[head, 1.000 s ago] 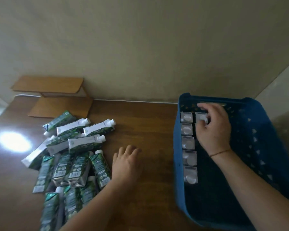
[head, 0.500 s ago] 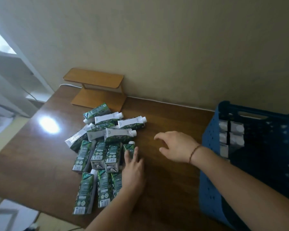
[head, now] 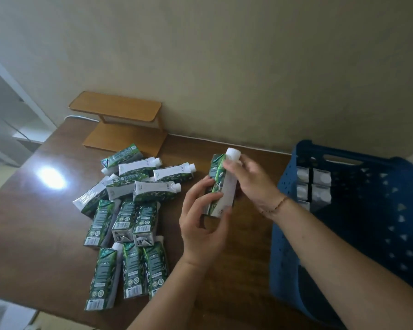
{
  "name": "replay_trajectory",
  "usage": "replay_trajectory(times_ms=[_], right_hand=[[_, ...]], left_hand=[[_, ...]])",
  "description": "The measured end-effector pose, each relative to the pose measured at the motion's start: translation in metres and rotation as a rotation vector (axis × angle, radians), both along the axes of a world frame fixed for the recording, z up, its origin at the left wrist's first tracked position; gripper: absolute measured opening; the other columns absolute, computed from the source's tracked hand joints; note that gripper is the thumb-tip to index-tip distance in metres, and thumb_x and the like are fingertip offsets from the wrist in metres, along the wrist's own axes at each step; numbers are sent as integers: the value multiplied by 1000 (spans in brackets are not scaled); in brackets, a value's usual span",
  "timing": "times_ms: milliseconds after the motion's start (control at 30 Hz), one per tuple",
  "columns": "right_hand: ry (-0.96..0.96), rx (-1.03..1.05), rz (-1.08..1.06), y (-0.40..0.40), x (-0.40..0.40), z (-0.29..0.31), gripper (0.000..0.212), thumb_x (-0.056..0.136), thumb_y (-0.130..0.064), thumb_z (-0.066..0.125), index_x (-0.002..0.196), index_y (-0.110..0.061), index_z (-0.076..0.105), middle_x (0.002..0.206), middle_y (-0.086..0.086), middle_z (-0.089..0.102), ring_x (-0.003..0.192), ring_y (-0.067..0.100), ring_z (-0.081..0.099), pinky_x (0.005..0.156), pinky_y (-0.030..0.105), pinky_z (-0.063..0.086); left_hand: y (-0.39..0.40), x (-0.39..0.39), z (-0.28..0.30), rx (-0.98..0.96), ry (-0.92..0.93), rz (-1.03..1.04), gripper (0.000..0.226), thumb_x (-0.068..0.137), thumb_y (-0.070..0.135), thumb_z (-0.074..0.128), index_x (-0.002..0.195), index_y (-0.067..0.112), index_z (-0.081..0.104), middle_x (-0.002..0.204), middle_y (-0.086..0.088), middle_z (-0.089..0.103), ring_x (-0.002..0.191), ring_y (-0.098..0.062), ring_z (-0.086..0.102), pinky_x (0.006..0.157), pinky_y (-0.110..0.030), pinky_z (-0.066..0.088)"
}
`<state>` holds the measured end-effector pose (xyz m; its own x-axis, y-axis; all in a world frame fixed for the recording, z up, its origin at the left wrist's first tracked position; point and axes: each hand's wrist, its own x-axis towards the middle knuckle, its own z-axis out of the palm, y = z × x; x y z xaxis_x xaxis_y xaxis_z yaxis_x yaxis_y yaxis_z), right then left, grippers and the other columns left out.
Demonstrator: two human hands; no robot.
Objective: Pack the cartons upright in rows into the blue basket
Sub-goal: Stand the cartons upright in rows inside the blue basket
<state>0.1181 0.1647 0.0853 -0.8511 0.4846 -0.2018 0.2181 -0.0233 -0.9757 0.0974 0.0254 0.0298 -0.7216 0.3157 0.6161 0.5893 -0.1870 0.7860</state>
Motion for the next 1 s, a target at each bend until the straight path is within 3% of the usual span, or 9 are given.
replay_trajectory(times_ms=[133, 267, 400, 500, 567, 667, 767, 900, 1000], right_hand=[[339, 241, -245, 33, 55, 27, 38, 79, -48, 68, 107, -25, 57, 93, -4, 64, 83, 16, 63, 72, 35, 55], [477, 375, -428, 78, 121, 34, 47, 79, -52, 70, 115, -27, 52, 99, -6, 57, 86, 9, 57, 77, 27, 51], [263, 548, -525, 109, 167, 13, 38, 80, -44, 69, 114, -34, 55, 108, -9, 60, 98, 9, 58, 86, 28, 48], [-84, 760, -355, 122, 182, -8, 43, 77, -36, 77, 113, -32, 54, 108, -14, 59, 99, 9, 57, 83, 26, 46], [-276, 845, -250, 125, 184, -26, 47, 75, -27, 79, 115, -28, 54, 113, -13, 53, 99, 11, 56, 83, 26, 46], [-473, 827, -106, 119, 183, -63, 46, 76, -15, 75, 112, -24, 47, 117, -6, 34, 91, 24, 56, 79, 39, 49], [-508, 810, -138, 112, 179, -88, 46, 76, -6, 70, 108, -20, 40, 113, -1, 31, 82, 32, 55, 67, 37, 45], [-482, 781, -167, 111, 174, -90, 48, 77, -8, 72, 104, -21, 34, 111, 0, 34, 76, 28, 52, 63, 37, 45], [-483, 783, -135, 112, 177, -90, 48, 76, -12, 73, 97, -23, 32, 109, 4, 38, 76, 29, 54, 66, 46, 51]], left_hand=[[27, 10, 22, -27, 25, -290, 38, 84, 16, 68, 119, 3, 62, 137, -19, 52, 132, -34, 49, 102, -54, 47], [51, 26, 25, -341, -271, -484, 48, 91, 46, 57, 135, 28, 54, 146, 14, 48, 138, -9, 43, 110, -50, 42], [79, 50, 20, -501, -557, -697, 61, 90, 62, 54, 145, 41, 36, 148, 18, 43, 132, 9, 40, 107, -24, 41], [96, 61, 9, -502, -659, -762, 66, 90, 61, 51, 148, 42, 26, 142, 19, 48, 133, -3, 45, 107, -32, 43], [102, 63, 3, -480, -682, -758, 56, 94, 51, 48, 146, 45, 27, 133, 28, 50, 126, 0, 51, 102, -29, 46], [104, 62, 0, -475, -688, -713, 54, 94, 46, 47, 145, 45, 29, 134, 29, 49, 118, 7, 54, 98, -28, 47], [104, 61, -2, -470, -705, -698, 53, 98, 40, 46, 147, 41, 27, 138, 24, 47, 119, 7, 53, 100, -28, 46], [103, 63, 0, -450, -729, -676, 47, 104, 31, 44, 148, 38, 28, 139, 22, 48, 118, 8, 53, 90, -18, 50], [98, 62, -5, -471, -717, -656, 47, 102, 47, 42, 147, 37, 35, 140, 18, 51, 124, 3, 52, 95, -22, 50]])
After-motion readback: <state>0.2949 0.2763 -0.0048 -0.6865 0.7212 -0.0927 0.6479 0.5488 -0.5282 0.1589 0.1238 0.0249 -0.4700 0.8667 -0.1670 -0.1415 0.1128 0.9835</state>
